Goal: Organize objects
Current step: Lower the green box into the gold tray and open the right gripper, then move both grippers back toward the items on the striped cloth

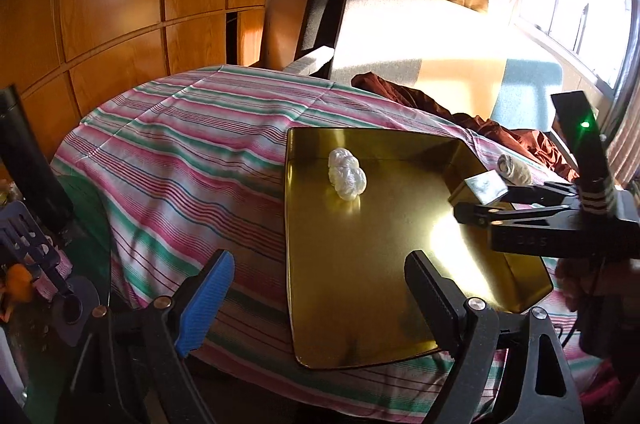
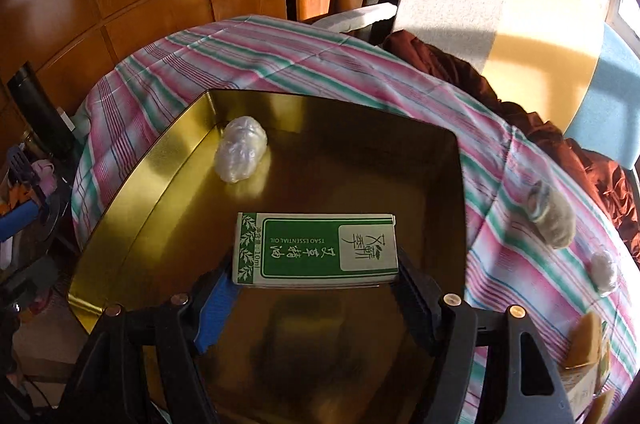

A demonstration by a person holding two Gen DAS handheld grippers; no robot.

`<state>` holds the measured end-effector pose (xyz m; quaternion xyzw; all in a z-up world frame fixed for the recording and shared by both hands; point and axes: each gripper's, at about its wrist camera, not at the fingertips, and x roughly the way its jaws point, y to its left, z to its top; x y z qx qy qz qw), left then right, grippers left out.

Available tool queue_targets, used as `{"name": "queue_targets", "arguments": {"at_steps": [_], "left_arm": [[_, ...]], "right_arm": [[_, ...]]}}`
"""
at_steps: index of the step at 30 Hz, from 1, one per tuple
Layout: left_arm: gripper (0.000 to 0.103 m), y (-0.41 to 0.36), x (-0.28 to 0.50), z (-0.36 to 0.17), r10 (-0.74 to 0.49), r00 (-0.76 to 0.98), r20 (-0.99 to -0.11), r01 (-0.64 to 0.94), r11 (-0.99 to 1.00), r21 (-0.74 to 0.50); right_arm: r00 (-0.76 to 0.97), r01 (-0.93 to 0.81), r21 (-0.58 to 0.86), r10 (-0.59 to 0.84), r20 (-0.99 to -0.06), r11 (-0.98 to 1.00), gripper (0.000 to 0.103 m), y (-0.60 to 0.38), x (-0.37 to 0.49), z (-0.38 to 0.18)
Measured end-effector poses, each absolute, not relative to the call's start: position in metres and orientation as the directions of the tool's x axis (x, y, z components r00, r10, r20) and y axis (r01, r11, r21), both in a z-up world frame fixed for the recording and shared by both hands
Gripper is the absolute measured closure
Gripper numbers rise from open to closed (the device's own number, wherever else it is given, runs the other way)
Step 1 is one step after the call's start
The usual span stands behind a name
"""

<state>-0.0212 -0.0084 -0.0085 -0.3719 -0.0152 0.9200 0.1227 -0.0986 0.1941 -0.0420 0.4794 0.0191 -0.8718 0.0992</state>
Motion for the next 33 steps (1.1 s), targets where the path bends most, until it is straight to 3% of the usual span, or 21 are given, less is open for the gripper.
{"name": "queue_targets", "arguments": {"at_steps": [3,5,16,29,33], "left_arm": [[0.014,-0.019,-0.023,-0.012,0.227,-0.693,-0.684,-0.191,-0.973,-0.129],[0.014,-0.024,-0.024,-0.016,0.219,-0.689,-0.691,-0.178,-0.975,-0.132],[0.007,-0.016,-0.024,-0.023,0.192,-0.689,-0.699,-0.188,-0.979,-0.084],[0.005,0.055,-0.019,-0.007,0.319,-0.634,-0.705,-0.384,-0.92,-0.071],[0.005,0.092,-0.015,0.003,0.388,-0.607,-0.694,-0.483,-0.873,-0.067]], "right_arm": [[-0.497,0.205,0.125,-0.214,-0.841,-0.971,0.026,0.172,-0.111,-0.049],[-0.497,0.215,0.153,-0.243,-0.833,-0.965,0.018,0.163,-0.112,-0.05],[-0.605,0.176,0.048,-0.146,-0.783,-0.983,0.01,0.205,-0.069,-0.027],[-0.67,-0.128,-0.03,0.109,-0.735,-0.991,0.009,0.369,0.009,0.002],[-0.661,-0.309,-0.031,0.238,-0.711,-0.951,0.002,0.439,0.041,0.008]]}}
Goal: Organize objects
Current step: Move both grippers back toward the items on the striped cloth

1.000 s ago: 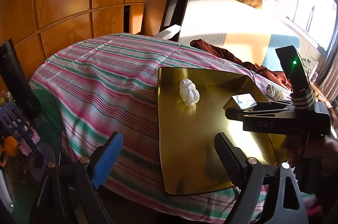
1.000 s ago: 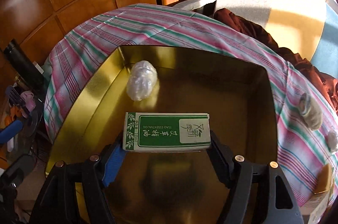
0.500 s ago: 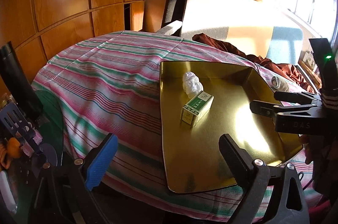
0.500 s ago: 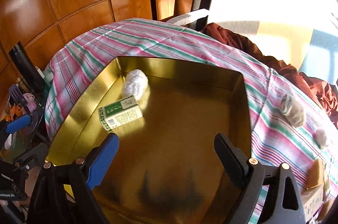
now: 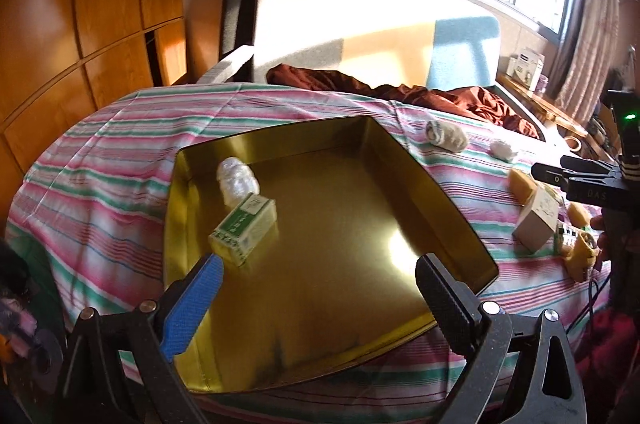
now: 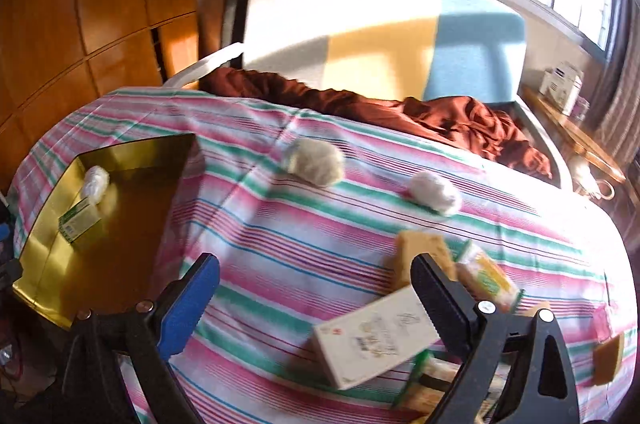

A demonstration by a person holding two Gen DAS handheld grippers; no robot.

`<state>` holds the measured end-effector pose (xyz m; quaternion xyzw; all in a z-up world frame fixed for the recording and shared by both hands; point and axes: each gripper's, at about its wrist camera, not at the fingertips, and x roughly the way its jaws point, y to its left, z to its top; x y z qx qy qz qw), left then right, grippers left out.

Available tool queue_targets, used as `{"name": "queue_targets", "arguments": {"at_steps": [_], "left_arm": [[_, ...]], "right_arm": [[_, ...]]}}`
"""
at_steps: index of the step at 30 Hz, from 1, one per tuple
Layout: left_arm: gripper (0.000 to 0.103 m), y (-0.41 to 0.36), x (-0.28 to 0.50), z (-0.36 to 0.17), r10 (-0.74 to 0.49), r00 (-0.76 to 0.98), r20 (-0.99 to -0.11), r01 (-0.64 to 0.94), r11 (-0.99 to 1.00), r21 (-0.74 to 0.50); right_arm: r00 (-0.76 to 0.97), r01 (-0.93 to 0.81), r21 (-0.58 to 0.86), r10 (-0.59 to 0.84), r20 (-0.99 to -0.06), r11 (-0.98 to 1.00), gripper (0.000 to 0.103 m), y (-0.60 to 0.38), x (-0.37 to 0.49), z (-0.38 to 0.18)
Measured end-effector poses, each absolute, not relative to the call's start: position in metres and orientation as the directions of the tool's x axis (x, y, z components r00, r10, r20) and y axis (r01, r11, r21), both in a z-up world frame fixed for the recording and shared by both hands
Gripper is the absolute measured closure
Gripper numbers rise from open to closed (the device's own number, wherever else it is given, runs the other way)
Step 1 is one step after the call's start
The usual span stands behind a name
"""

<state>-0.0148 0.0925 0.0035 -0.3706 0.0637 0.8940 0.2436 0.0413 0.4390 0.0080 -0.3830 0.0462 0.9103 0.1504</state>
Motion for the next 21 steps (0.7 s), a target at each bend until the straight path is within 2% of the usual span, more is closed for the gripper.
{"name": "queue_targets", "arguments": {"at_steps": [5,8,10,21], "left_arm": [[0.001,0.149,-0.009,0.01,0.454,-0.555,-0.697,-0.595,-0.802,-0.048],[0.0,0.187,-0.005,0.011,0.484,-0.515,-0.707,-0.658,-0.752,-0.035],[0.0,0.213,-0.002,0.01,0.496,-0.494,-0.714,-0.695,-0.719,-0.019],[0.0,0.329,0.02,-0.012,0.578,-0.368,-0.729,-0.848,-0.53,0.008]], "right_arm": [[-0.622,-0.575,0.063,0.386,-0.681,-0.815,0.0,0.522,0.084,0.005],[-0.59,-0.703,0.201,0.401,-0.701,-0.682,0.0,0.561,0.106,-0.004],[-0.573,-0.749,0.244,0.415,-0.707,-0.616,0.0,0.577,0.119,-0.006],[-0.587,-0.746,0.322,0.345,-0.733,-0.583,0.0,0.586,0.125,-0.015]]}}
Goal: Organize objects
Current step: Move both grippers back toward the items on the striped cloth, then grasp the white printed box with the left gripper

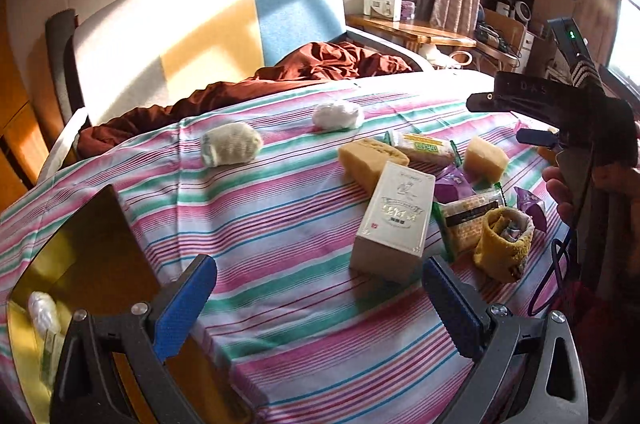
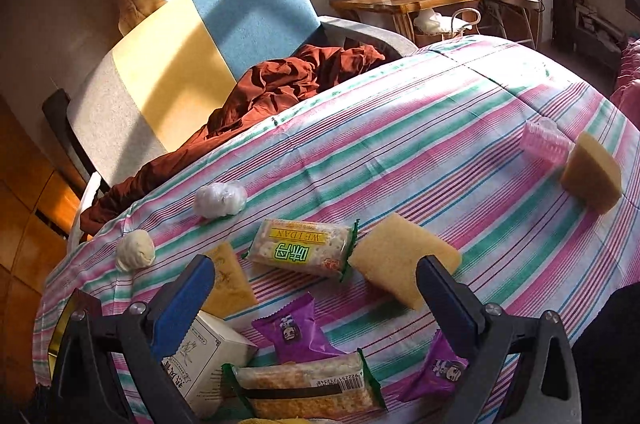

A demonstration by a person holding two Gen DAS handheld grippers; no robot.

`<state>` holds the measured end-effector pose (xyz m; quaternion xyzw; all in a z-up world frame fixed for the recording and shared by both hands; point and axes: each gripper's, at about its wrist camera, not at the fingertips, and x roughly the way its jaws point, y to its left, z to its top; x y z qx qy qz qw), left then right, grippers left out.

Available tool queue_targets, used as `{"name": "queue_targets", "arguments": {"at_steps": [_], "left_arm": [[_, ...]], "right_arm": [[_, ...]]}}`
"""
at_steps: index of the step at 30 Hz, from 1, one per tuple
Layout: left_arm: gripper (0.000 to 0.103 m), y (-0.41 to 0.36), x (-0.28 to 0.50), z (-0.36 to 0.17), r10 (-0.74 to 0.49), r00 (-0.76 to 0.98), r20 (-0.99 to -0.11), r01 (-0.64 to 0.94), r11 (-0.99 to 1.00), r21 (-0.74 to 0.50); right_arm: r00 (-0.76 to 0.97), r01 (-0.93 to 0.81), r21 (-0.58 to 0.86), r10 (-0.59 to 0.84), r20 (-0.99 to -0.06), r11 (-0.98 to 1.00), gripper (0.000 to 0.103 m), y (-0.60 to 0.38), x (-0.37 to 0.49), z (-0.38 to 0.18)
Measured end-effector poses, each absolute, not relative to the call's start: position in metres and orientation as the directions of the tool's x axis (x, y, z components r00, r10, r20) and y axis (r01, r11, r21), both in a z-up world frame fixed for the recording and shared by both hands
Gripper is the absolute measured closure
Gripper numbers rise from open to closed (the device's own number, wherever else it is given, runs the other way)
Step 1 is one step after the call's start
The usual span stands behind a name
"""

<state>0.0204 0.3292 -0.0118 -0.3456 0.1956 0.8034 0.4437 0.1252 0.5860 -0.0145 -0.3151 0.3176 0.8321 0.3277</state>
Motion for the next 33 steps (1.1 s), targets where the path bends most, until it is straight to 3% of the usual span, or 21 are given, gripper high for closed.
{"name": "queue_targets", "arguments": {"at_steps": [15,16,17,19,28,33], "left_arm": [[0.001,0.438,0.015,-0.07,0.481,-0.261,-0.837,-0.922,-0.382,0.068],[0.009,0.439,0.012,-0.072,0.482,-0.257,-0.838,-0.917,-0.394,0.054],[0.029,0.437,0.009,-0.073,0.489,-0.25,-0.835,-0.911,-0.41,0.033],[0.052,0.432,0.003,-0.079,0.487,-0.221,-0.845,-0.899,-0.437,-0.017],[0.051,0.363,0.024,-0.084,0.535,-0.244,-0.809,-0.845,-0.526,-0.093],[0.051,0.342,0.045,-0.089,0.556,-0.304,-0.774,-0.852,-0.522,-0.04]], "right_arm": [[-0.603,-0.761,0.377,0.363,-0.71,-0.528,0.0,0.598,0.138,-0.012],[-0.604,-0.759,0.375,0.361,-0.71,-0.533,0.0,0.598,0.138,-0.012],[-0.606,-0.756,0.375,0.358,-0.71,-0.537,0.0,0.598,0.137,-0.012],[-0.606,-0.754,0.37,0.358,-0.71,-0.543,0.0,0.597,0.136,-0.012],[-0.604,-0.739,0.355,0.33,-0.725,-0.573,0.0,0.593,0.128,-0.015],[-0.61,-0.716,0.35,0.297,-0.735,-0.605,0.0,0.588,0.121,-0.016]]}}
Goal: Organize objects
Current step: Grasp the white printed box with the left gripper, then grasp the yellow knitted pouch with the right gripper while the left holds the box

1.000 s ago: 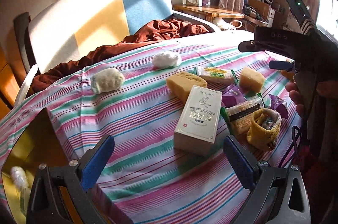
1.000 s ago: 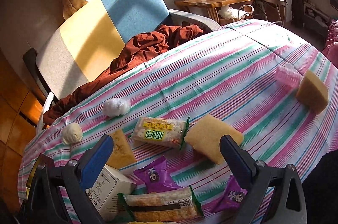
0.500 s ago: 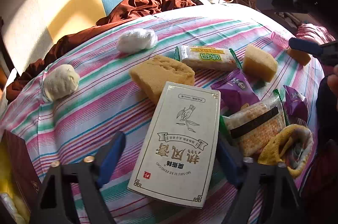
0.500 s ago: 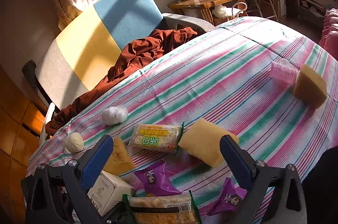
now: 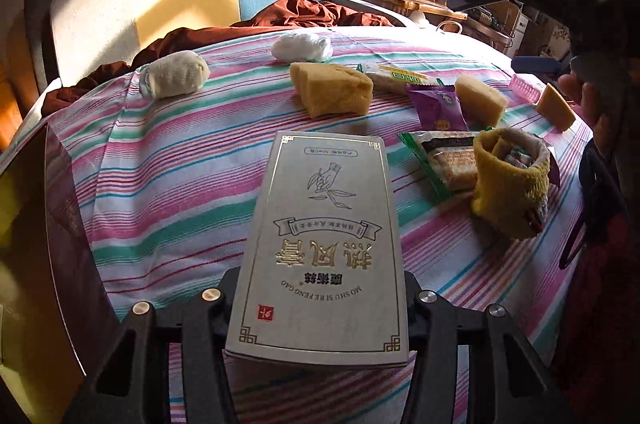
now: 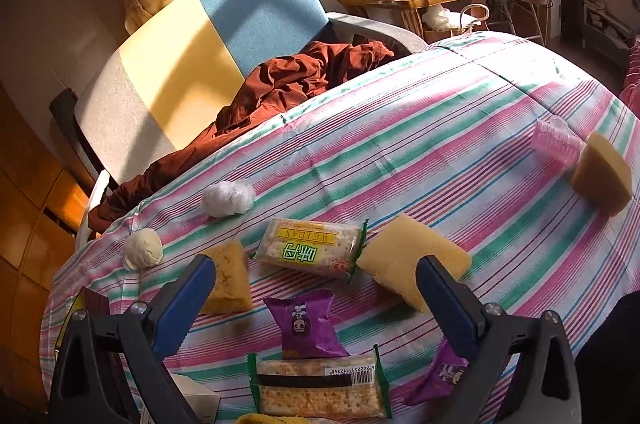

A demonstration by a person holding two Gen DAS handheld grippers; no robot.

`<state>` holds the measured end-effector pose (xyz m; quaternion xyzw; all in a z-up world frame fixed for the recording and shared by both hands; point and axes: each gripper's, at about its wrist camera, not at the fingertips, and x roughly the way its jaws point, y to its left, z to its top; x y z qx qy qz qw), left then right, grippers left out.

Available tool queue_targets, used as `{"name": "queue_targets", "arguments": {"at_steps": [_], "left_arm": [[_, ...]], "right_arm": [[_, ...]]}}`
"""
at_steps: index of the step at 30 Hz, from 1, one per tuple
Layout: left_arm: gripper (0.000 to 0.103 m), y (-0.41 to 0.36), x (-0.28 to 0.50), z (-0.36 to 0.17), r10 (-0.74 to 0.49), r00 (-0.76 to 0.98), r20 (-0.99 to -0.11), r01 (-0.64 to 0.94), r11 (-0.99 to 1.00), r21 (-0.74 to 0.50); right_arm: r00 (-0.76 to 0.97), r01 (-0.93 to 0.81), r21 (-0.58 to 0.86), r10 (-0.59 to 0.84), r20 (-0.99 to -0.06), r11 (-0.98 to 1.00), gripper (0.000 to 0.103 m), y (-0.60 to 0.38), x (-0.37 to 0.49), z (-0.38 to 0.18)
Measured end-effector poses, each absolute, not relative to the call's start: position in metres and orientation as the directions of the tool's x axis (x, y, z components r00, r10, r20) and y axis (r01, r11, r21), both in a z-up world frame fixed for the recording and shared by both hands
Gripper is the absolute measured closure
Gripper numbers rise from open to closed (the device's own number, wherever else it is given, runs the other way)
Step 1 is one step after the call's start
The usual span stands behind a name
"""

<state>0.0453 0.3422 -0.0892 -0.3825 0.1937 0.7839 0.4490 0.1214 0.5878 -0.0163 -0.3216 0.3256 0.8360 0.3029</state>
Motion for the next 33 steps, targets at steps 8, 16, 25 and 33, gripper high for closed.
{"name": "queue_targets", "arguments": {"at_steps": [8,16,25,33], "left_arm": [[0.051,0.338,0.047,-0.093,0.596,-0.324,-0.735,-0.86,-0.509,-0.034],[0.051,0.333,0.047,-0.095,0.625,-0.322,-0.711,-0.867,-0.497,-0.045],[0.051,0.331,0.046,-0.095,0.638,-0.316,-0.702,-0.865,-0.499,-0.063],[0.051,0.327,0.047,-0.096,0.646,-0.317,-0.694,-0.866,-0.496,-0.067]], "right_arm": [[-0.621,-0.653,0.373,0.184,-0.762,-0.659,0.001,0.568,0.112,-0.017],[-0.46,-0.56,0.215,0.084,-0.884,-0.8,0.012,0.514,0.117,-0.021],[-0.279,-0.55,0.08,0.092,-0.956,-0.831,0.052,0.487,0.115,-0.053],[-0.457,-0.536,0.183,0.101,-0.884,-0.824,0.063,0.498,0.106,-0.03]]}}
